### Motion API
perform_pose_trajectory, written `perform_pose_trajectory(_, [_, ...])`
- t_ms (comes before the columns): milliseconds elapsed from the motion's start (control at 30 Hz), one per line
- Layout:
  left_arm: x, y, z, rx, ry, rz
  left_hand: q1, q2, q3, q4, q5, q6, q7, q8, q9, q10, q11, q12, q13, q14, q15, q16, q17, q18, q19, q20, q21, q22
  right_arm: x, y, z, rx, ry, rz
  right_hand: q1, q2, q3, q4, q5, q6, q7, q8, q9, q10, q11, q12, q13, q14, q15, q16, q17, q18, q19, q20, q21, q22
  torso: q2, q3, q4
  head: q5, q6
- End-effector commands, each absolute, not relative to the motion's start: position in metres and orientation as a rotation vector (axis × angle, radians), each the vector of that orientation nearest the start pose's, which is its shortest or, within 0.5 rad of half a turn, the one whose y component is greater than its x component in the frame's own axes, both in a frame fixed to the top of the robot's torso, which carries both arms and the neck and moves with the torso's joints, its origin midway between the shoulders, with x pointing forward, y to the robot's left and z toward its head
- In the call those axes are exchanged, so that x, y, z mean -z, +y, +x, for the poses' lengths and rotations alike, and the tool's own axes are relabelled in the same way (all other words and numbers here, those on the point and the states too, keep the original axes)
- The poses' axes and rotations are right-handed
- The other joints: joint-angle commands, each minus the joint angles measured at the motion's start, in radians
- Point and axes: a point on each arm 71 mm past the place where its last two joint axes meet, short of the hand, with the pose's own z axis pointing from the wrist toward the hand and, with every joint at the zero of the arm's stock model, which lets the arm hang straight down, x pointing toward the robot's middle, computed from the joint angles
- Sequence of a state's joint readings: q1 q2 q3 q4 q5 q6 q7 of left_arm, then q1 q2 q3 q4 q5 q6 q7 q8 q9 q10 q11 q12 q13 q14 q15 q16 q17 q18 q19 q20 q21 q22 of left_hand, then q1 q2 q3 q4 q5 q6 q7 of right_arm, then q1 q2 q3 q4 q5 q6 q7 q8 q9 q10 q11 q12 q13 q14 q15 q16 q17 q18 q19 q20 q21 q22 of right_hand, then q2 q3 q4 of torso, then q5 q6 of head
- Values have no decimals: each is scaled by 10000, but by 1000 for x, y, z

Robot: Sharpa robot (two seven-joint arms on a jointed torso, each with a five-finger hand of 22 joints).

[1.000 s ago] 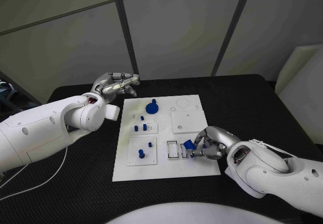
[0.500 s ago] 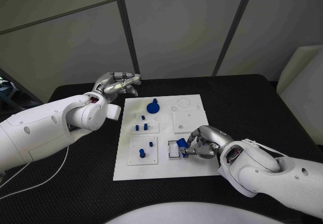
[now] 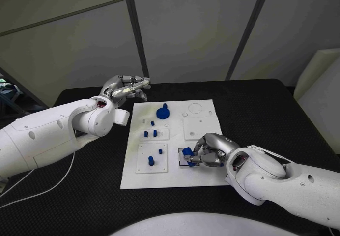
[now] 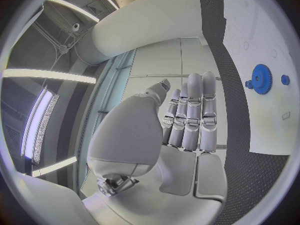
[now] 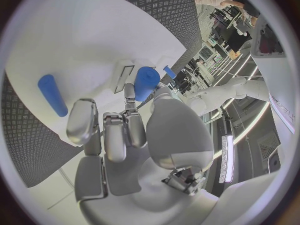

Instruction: Assemble the parts on the task board

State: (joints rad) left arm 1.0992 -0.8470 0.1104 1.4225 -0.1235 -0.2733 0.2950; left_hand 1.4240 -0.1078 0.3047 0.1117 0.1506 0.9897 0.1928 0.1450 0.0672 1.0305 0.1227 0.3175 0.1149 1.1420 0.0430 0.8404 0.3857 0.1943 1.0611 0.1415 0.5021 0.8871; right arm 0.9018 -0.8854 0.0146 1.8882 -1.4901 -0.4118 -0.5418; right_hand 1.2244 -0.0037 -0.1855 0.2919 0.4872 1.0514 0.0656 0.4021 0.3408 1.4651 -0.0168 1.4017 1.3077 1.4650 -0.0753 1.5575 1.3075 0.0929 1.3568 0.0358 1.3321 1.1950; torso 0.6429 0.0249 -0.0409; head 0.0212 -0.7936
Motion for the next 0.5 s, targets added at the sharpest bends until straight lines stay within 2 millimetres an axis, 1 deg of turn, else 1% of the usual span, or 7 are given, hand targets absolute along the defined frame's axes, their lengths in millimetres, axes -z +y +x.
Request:
perform_pose_trajectory(33, [184, 241, 508, 14725, 14209, -11110, 26, 16, -60, -25, 1, -70, 0, 62, 10, -79, -10, 38, -17, -75, -1, -54, -10, -124, 27, 22, -68, -9, 254, -143, 364, -6238, 19196, 1192, -173, 0, -91, 6, -94, 248, -197, 35, 29, 190, -91, -78, 791, 1021, -80, 60, 2456, -118, 8, -35, 41, 1, -3, 8, -16, 35, -16])
perform_pose_trajectory(67, [184, 241, 507, 14733, 14215, -11108, 26, 16, -60, -25, 1, -70, 0, 62, 10, -79, -10, 38, -17, -75, -1, -54, -10, -124, 27, 22, -68, -9, 254, -143, 364, -6238, 19179, 1180, -217, 7, -118, 5, -142, 251, -201, 35, 43, 191, -94, -85, 790, 1020, -84, 60, 2455, -119, 9, -39, 42, 4, -3, 9, -17, 61, -15])
perform_pose_trajectory(100, [184, 241, 507, 14756, 14229, -11102, 26, 16, -60, -25, 1, -70, 0, 62, 10, -79, -10, 38, -17, -75, -1, -54, -10, -124, 27, 22, -68, -9, 254, -142, 364, -6248, 19128, 1166, -381, 24, -215, -4, -481, 263, -211, 40, 85, 194, -102, -103, 789, 1021, -90, 61, 2458, -120, 9, -49, 38, 3, 0, 7, -14, 150, -16])
perform_pose_trajectory(200, [184, 240, 507, 14772, 14244, -11099, 26, 16, -60, -25, 1, -70, 0, 62, 10, -79, -10, 38, -17, -75, -1, -54, -10, -124, 27, 22, -68, -9, 254, -140, 365, -6276, 19038, 1183, -961, 18, -497, -21, -1977, 265, -215, 48, 190, 196, -104, -147, 787, 1018, -99, 55, 2446, -120, 1, -63, 20, -8, -1, 5, -18, 209, 3])
perform_pose_trajectory(300, [184, 240, 507, 14780, 14250, -11097, 26, 16, -60, -25, 1, -70, 0, 62, 10, -79, -10, 38, -17, -75, -1, -54, -10, -124, 27, 22, -68, -9, 254, -139, 366, -6303, 18965, 1214, -1576, -193, -566, 31, -3379, 210, -199, 35, 301, 175, -82, -223, 761, 1013, -89, 44, 2422, -110, -29, -57, -24, -55, -7, 4, -18, 210, 19])
perform_pose_trajectory(400, [184, 240, 507, 14780, 14249, -11095, 15, 15, -75, -16, -1, -78, 4, 63, 8, -88, -5, 41, -20, -76, 2, -55, -16, -124, 29, 23, -76, -15, 254, -138, 366, -6326, 18925, 1229, -2039, -518, -373, 46, -4056, 169, -187, 26, 393, 151, -66, -294, 734, 1009, -77, 36, 2406, -102, -50, -43, -57, -87, -4, 2, -23, 215, 11])
perform_pose_trajectory(500, [184, 240, 507, 14782, 14247, -11093, 15, 15, -75, -16, -1, -78, 4, 63, 8, -88, -5, 41, -20, -76, 2, -55, -16, -124, 29, 23, -76, -15, 253, -138, 367, -6358, 18868, 1252, -2505, -842, -131, 48, -4345, 143, -185, 22, 474, 136, -56, -348, 719, 1008, -75, 32, 2398, -99, -58, -37, -74, -98, 0, 8, -20, 224, 4])
